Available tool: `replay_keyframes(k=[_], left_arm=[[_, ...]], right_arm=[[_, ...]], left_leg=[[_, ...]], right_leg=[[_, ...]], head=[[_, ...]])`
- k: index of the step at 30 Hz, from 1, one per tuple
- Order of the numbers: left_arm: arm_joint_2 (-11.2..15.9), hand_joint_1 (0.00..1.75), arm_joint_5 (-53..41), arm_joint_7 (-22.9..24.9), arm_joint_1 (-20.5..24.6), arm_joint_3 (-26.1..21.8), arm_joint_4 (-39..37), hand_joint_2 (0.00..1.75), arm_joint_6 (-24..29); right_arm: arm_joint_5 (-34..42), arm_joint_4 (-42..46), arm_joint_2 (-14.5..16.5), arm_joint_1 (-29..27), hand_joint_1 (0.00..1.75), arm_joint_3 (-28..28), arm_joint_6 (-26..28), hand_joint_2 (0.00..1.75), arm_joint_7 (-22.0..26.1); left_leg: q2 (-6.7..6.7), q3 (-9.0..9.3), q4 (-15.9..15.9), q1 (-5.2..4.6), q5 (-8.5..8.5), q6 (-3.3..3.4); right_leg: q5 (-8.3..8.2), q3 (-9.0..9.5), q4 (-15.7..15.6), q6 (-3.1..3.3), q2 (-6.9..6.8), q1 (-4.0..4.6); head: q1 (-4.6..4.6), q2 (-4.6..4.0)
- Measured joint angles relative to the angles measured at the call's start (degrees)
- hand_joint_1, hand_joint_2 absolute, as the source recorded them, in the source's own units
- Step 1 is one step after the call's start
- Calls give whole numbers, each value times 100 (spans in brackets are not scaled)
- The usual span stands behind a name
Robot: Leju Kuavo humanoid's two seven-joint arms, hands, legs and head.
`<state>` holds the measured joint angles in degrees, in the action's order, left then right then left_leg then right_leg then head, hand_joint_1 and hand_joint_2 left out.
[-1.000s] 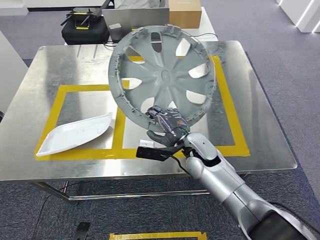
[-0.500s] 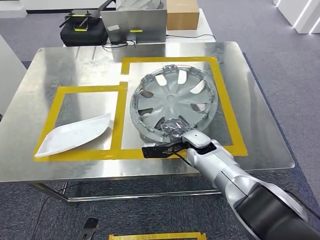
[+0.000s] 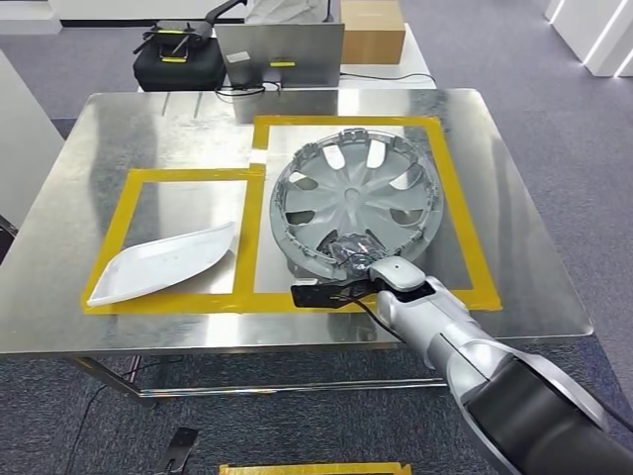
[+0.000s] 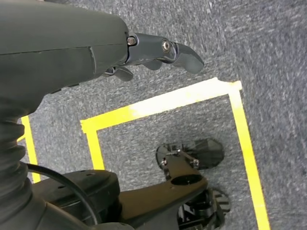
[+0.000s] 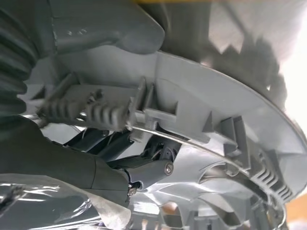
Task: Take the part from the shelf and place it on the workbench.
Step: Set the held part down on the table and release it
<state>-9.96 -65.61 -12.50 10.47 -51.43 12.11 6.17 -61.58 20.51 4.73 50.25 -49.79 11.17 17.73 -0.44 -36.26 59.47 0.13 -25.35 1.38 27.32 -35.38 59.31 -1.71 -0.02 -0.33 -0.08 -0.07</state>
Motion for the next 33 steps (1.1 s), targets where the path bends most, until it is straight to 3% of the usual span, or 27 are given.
replay_keyframes(k=[4,6,8,9,10,11,13,15,18,20,21,24,25,26,27,28,30,31,33], left_arm=[[-8,0,-46,2,-29,0,0,0,66],[-7,0,-58,12,-30,-1,0,0,144],[-6,0,-63,20,-33,-2,0,0,181],[-5,0,-64,20,-41,-2,0,0,192],[-5,0,-68,20,-49,-2,0,0,204],[-4,0,-75,20,-57,-2,0,0,214],[-3,0,-86,20,-60,-3,0,0,233],[-6,0,-77,21,-57,-4,0,0,265],[-7,0,-67,45,-80,-7,0,0,348],[-8,0,-72,60,-88,-10,0,0,380],[-9,0,-76,62,-86,-11,0,0,388],[-9,0,-57,61,-94,-13,0,0,399],[-9,0,-35,54,-103,-15,0,0,402],[-9,0,-9,38,-114,-19,0,0,405],[-8,0,15,18,-125,-22,0,0,408],[-7,0,40,-5,-136,-26,0,0,413],[-4,0,94,-49,-161,-41,0,0,425],[-2,0,121,-70,-182,-58,0,0,430],[4,0,180,-114,-239,-113,0,0,434]], right_arm=[[-45,-30,-40,-127,0,39,947,0,-79],[-43,-20,-51,-149,0,103,1424,0,-49],[-41,-6,-52,-158,0,172,1736,0,-15],[-41,-3,-52,-167,0,201,1814,0,-6],[-46,-1,-53,-179,0,224,1864,0,2],[-55,11,-54,-195,0,250,1927,0,10],[-74,74,-54,-216,0,322,2175,0,27],[-34,208,-60,-211,0,435,2498,0,84],[95,514,-83,-211,0,669,2693,0,235],[138,705,-113,-204,0,821,2697,0,280],[146,780,-129,-198,0,878,2699,0,289],[163,1014,-190,-283,0,1017,2738,0,363],[186,1146,-214,-360,0,1091,2766,0,420],[230,1321,-236,-451,0,1191,2792,0,492],[302,1539,-257,-549,0,1314,2814,0,578],[405,1790,-276,-654,0,1449,2831,0,671],[756,2411,-305,-937,0,1742,2855,0,874],[974,2759,-314,-1132,0,1884,2863,0,971],[1451,3438,-319,-1578,0,2129,2849,0,1151]], left_leg=[[-5,-29,25,11,-21,-124],[0,-170,387,20,-275,-181],[3,-462,1116,33,-650,-227],[3,-584,1419,39,-760,-243],[4,-629,1547,43,-766,-254],[5,-575,1453,47,-665,-258],[10,-222,738,54,-301,-247],[12,81,107,43,-111,-211],[9,135,-30,19,-112,-119],[16,148,-60,28,-90,-34],[20,156,-76,37,-77,5],[33,152,-74,33,-53,59],[34,150,-71,29,-46,63],[32,149,-69,26,-45,64],[29,150,-68,24,-44,64],[25,150,-65,22,-44,61],[15,134,-53,4,-39,27],[10,124,-49,-1,-28,-3],[5,108,-56,5,4,-71]], right_leg=[[-67,68,-129,96,13,-1],[-106,82,-172,153,14,-29],[-110,81,-172,169,18,-27],[-109,82,-171,170,19,-27],[-108,82,-169,169,19,-26],[-107,83,-166,166,19,-26],[-98,88,-156,148,20,-29],[-92,67,-131,98,26,-11],[-97,39,-127,8,35,-5],[9,-39,3,-47,32,-21],[135,-146,219,-68,30,-24],[632,-656,1315,-102,26,-28],[683,-748,1520,-104,26,-27],[618,-730,1497,-99,25,-27],[456,-592,1242,-85,24,-27],[255,-374,830,-63,23,-25],[15,34,95,-22,22,-7],[-19,131,-78,-5,26,5],[-41,149,-132,32,33,21]], head=[[-4,0],[-19,0],[-31,0],[-30,0],[-30,0],[-30,0],[-30,0],[-29,-1],[-27,0],[-14,0],[-5,0],[15,0],[15,0],[16,0],[16,0],[16,0],[12,0],[10,0],[6,0]])
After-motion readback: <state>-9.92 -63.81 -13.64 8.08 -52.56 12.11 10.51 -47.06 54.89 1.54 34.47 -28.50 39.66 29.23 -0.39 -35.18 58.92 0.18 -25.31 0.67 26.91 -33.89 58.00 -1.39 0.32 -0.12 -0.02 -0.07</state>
